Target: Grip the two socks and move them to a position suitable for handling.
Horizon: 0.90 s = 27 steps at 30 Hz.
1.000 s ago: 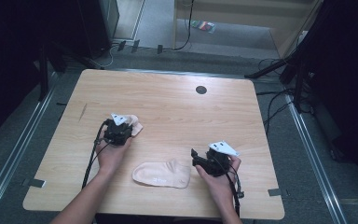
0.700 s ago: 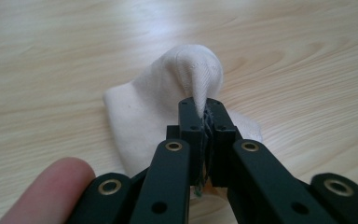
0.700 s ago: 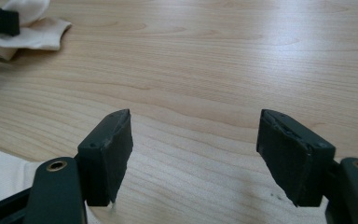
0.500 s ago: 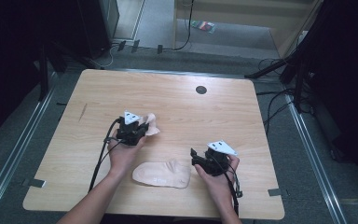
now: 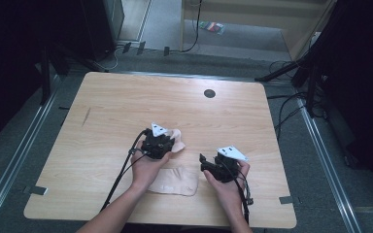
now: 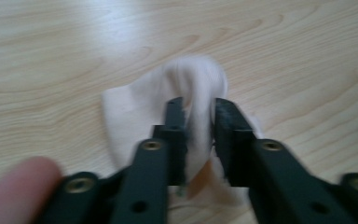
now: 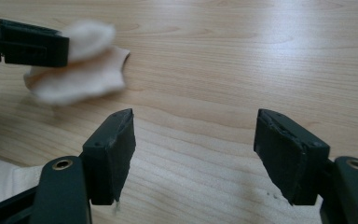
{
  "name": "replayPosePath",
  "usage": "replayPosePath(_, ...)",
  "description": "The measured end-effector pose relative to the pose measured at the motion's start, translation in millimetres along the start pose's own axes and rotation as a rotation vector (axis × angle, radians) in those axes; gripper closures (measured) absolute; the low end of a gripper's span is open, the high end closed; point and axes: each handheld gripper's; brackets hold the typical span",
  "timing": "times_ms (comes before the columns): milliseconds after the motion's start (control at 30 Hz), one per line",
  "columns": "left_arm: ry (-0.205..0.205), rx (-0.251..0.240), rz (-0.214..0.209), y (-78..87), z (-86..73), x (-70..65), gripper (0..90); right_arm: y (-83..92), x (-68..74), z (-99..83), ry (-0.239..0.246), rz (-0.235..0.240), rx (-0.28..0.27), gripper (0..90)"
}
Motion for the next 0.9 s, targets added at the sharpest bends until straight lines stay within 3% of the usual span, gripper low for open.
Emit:
replayPosePath(67,-0.003,-0.001,-0.020,1.5,-0.2,0.0,62.0,-1.0,0.4,0.9,0.003,0.000,-0.002,30.9)
replayPosePath(100,0.002,-0.005,-0.020,3.0,-0.3,2.4,61.8,-3.6,0.8,3.5,-0.002,0.020,-0.002,38.7)
replayPosePath(167,0.020,-0.007,-0.028,3.2,-0.1,4.7,62.0,-5.4,1.3,5.5,-0.003,0.042,-0.006,43.7)
replayPosePath(233,0.028,-0.003,-0.032,3.2,0.5,7.5,63.1,-13.6,6.3,10.9,0.024,0.095,0.010,55.5)
replayPosePath(400,0.028,-0.001,-0.037,0.2,1.2,5.4,62.7,-28.8,13.1,18.9,0.047,0.125,0.046,64.0)
replayPosePath(500,0.019,0.031,-0.028,-7.5,1.7,2.8,61.7,-39.4,15.9,22.4,0.053,0.132,0.074,66.4)
replayPosePath(600,-0.002,0.057,-0.037,-13.1,0.7,1.1,63.8,-46.7,18.1,23.2,0.048,0.141,0.084,67.3)
replayPosePath(633,-0.028,0.066,-0.027,-14.2,-0.1,-0.8,66.6,-50.2,19.7,22.8,0.049,0.145,0.091,67.8)
replayPosePath(700,-0.042,0.071,-0.020,-16.0,-0.7,-1.0,72.9,-52.9,21.4,22.0,0.050,0.145,0.101,68.2)
replayPosePath(767,-0.044,0.078,0.004,-17.3,-0.8,-0.4,85.8,-55.2,23.3,21.6,0.056,0.151,0.109,68.8)
replayPosePath(900,-0.037,0.085,-0.024,-15.8,0.2,2.9,88.7,-58.6,26.3,21.9,0.080,0.143,0.118,68.9)
Point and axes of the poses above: each handheld gripper's, and its own axes: y roughly backward along the jaws, z roughly out of its top, x roughly to its left, and after that the axes turned 14 degrees about z, right-handed
